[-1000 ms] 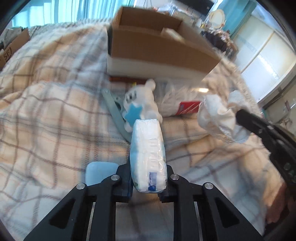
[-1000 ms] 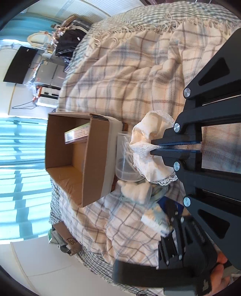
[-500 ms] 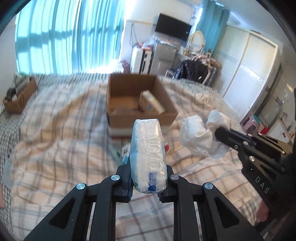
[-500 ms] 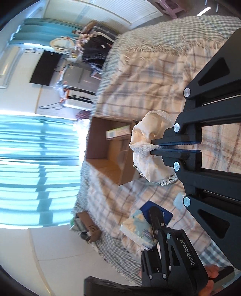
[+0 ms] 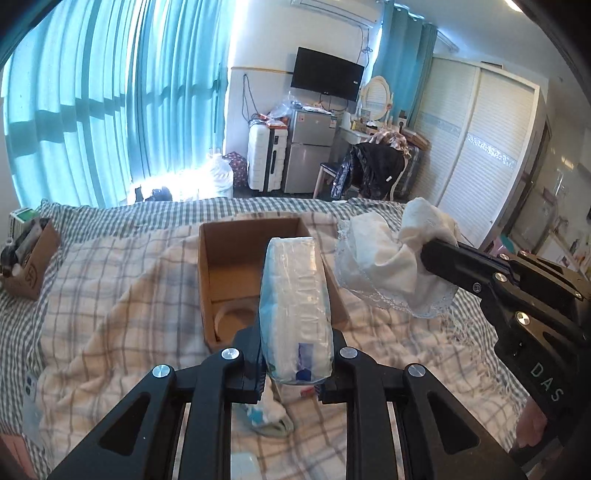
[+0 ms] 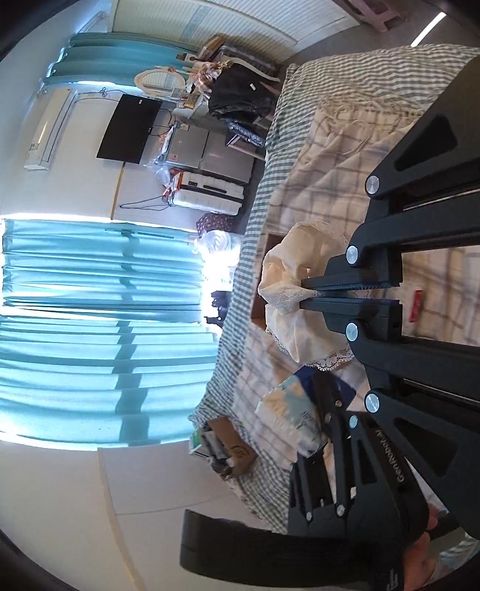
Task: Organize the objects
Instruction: 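Carry tissue pack and lace cloth over the box and release both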
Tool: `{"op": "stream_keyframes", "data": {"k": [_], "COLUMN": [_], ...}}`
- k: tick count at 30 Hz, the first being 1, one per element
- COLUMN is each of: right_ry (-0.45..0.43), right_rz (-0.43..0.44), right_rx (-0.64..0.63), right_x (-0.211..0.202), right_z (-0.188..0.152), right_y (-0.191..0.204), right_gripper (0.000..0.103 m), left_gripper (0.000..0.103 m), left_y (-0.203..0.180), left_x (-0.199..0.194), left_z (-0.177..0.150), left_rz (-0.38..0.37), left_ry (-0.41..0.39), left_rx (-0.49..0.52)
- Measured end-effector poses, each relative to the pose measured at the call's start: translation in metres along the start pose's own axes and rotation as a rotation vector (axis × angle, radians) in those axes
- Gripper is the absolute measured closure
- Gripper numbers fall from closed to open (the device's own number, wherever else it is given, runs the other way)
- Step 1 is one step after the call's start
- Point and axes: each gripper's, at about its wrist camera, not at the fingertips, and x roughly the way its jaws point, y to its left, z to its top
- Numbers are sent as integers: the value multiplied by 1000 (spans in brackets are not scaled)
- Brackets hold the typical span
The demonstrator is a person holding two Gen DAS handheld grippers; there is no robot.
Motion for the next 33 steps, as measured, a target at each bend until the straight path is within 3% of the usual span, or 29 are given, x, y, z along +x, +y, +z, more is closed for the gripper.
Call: {"op": "stream_keyframes", "data": {"k": [12,21,28,31,32,33], "right_ry": [78,195,236,228,220,212], "right_rz": [-35,-13,6,16,15,8], "right_rx": [13,63,94,113,114,114], "right_x": [123,227,259,252,247,242], "right_z": [57,36,18,22,24,27], "right_y": [-40,-57,-64,-68,-68,-68], "right_gripper": [100,100,98,94,87,81], "left_gripper": [84,84,83,81,75,60], "left_y": [27,49,62,61,60,58], "left_x": [99,178,213,207,204,198], "left_z": [59,51,35,37,39,41], "left_rz": [13,20,19,20,28,31], "left_ry": [38,128,225,223,222,217], "left_rx": [16,-3,-33,-19,-11,-5]}}
